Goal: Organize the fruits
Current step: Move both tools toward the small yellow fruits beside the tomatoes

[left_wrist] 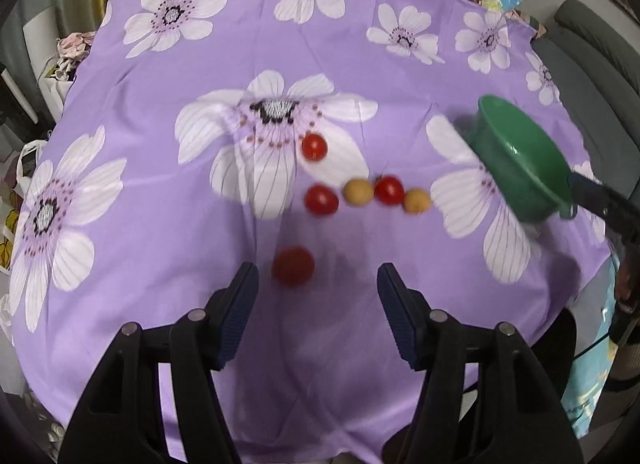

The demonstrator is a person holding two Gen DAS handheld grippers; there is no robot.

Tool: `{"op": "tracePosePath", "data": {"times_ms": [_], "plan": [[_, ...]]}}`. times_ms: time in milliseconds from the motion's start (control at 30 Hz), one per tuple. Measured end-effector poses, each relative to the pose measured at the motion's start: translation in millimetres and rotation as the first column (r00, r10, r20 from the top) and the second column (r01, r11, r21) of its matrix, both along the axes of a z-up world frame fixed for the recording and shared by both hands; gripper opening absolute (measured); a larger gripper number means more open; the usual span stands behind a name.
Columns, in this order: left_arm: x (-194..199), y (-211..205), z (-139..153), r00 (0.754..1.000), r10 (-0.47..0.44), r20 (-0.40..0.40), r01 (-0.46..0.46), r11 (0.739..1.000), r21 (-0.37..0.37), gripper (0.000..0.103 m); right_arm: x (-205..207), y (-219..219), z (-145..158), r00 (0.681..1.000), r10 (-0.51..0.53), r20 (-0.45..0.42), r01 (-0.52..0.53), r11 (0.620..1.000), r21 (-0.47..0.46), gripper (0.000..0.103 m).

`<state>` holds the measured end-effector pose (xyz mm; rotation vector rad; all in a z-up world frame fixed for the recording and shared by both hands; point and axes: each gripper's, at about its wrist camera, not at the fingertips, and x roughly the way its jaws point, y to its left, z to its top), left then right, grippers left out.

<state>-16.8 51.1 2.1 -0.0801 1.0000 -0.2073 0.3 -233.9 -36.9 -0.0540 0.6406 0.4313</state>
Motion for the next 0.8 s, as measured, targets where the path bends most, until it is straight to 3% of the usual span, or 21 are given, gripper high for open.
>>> {"op": "tracePosePath", "data": {"times_ms": [367, 800], "plan": [[-7.1, 1.2, -8.2, 0.999, -0.040, 0.002, 0.040, 0.996, -0.078, 0.062, 0.6, 50.5, -25.4, 0.990, 0.107, -0.089, -0.112, 0.992, -0.051, 0.049], [3.4, -11.4, -17.9, 0.993, -0.113, -0.023, 0.106, 0.973, -0.206, 0.060, 24.4, 82.7, -50.5, 0.979, 0.123, -0.160, -0.139, 0.986, -0.092, 0.049]]}}
